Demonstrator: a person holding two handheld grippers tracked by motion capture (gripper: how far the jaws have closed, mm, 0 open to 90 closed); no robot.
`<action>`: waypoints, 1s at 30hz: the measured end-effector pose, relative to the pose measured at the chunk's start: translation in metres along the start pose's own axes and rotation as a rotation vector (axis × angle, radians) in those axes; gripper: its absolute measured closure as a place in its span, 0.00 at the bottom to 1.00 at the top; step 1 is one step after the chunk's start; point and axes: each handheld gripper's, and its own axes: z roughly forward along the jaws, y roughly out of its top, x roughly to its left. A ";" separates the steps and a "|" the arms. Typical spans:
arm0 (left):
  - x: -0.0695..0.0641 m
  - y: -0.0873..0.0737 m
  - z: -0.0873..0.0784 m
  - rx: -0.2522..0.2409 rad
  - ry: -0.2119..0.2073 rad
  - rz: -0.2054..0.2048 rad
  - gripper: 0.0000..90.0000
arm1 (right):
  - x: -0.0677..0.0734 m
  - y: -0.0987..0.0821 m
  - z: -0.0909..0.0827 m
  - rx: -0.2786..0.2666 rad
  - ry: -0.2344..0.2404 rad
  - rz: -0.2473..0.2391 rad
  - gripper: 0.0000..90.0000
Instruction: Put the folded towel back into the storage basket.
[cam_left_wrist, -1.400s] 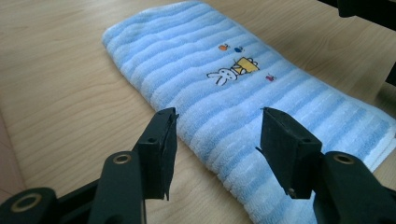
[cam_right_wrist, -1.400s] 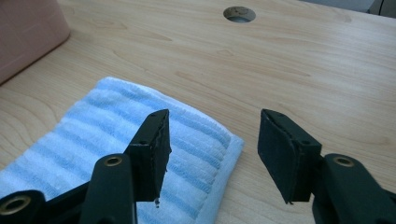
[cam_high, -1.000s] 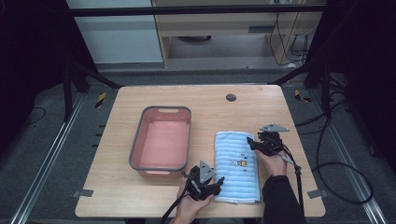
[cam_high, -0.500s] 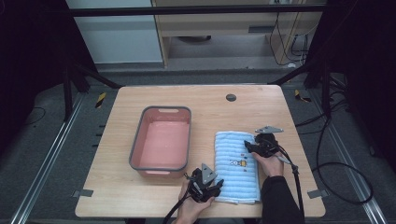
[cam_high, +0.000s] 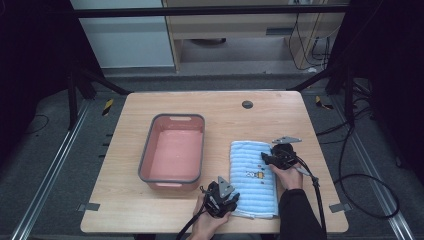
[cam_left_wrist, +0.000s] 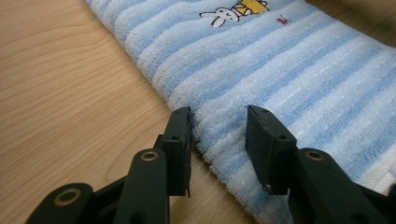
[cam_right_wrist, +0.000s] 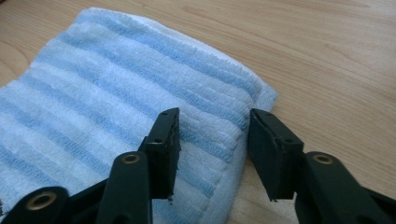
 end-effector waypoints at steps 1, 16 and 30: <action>0.000 0.000 0.000 0.003 -0.001 -0.006 0.71 | 0.000 -0.001 0.000 0.000 0.005 0.010 0.63; -0.002 0.000 0.001 -0.009 -0.015 -0.040 0.93 | 0.002 -0.003 -0.001 0.006 0.058 0.043 0.89; 0.005 0.009 -0.018 -0.087 -0.073 -0.064 0.96 | 0.010 0.011 -0.025 -0.094 0.065 -0.001 0.90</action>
